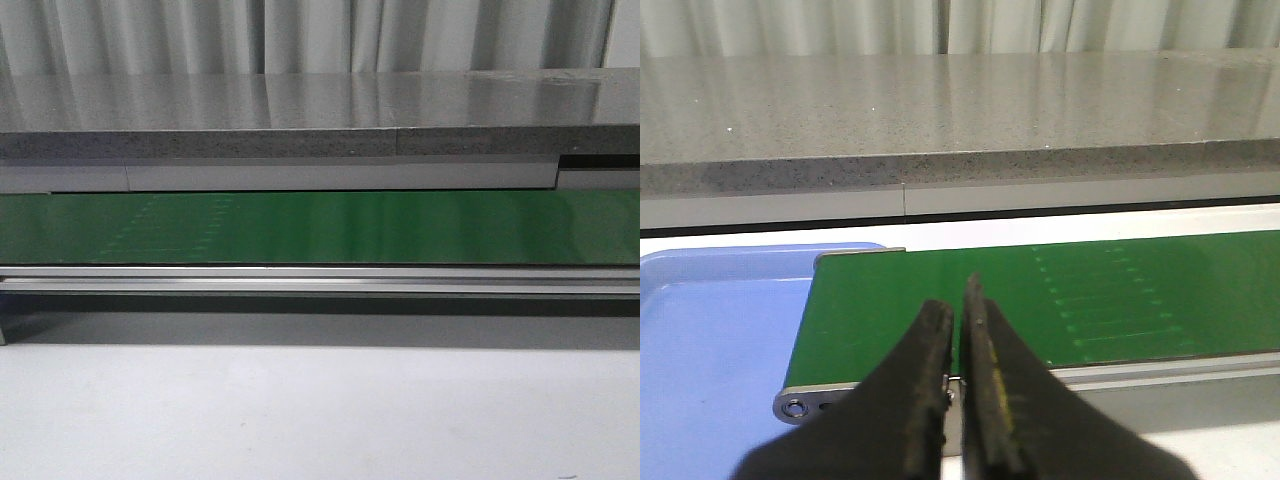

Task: Move button from left to right
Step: 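Lift the button with the right gripper and carry it to the green bin, then lower the button into the green bin and open the right gripper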

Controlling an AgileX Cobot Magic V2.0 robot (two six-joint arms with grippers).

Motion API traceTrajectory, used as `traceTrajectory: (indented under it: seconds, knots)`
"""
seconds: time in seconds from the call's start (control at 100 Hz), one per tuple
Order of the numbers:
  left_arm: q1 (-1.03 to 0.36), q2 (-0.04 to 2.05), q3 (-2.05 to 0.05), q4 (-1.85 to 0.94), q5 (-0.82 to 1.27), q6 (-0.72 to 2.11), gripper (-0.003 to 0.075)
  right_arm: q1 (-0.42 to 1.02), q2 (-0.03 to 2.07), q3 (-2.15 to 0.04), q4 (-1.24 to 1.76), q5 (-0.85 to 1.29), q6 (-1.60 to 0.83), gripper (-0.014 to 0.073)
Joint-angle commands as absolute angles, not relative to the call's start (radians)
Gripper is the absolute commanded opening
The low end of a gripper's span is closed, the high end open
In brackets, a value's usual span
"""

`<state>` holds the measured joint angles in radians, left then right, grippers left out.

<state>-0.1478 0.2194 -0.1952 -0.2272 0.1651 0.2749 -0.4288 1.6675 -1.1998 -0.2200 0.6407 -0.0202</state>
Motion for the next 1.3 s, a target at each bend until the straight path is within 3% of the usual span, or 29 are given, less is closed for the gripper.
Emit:
traceTrajectory:
  seconds: [0.0, 0.31, 0.76, 0.83, 1.07, 1.29]
  knots:
    - [-0.153, 0.228, -0.223, -0.228, 0.092, 0.274, 0.0005, -0.448, 1.662, -1.234, -0.223, 0.584, -0.036, 0.0139]
    - [-0.153, 0.228, -0.223, -0.228, 0.092, 0.274, 0.0005, -0.449, 1.754, -1.234, -0.059, 0.586, -0.210, 0.0139]
    - [-0.153, 0.228, -0.223, -0.228, 0.092, 0.274, 0.0005, -0.449, 1.818, -1.234, -0.035, 0.608, -0.212, 0.0143]
    - [-0.153, 0.228, -0.223, -0.228, 0.092, 0.274, 0.0005, -0.449, 1.818, -1.234, -0.034, 0.607, -0.212, 0.0178]
    - [-0.153, 0.228, -0.223, -0.228, 0.092, 0.274, 0.0005, -0.449, 1.818, -1.234, -0.029, 0.608, -0.211, 0.0434]
    - [-0.153, 0.228, -0.223, -0.228, 0.092, 0.274, 0.0005, -0.449, 1.816, -1.234, -0.029, 0.610, -0.209, 0.0449]
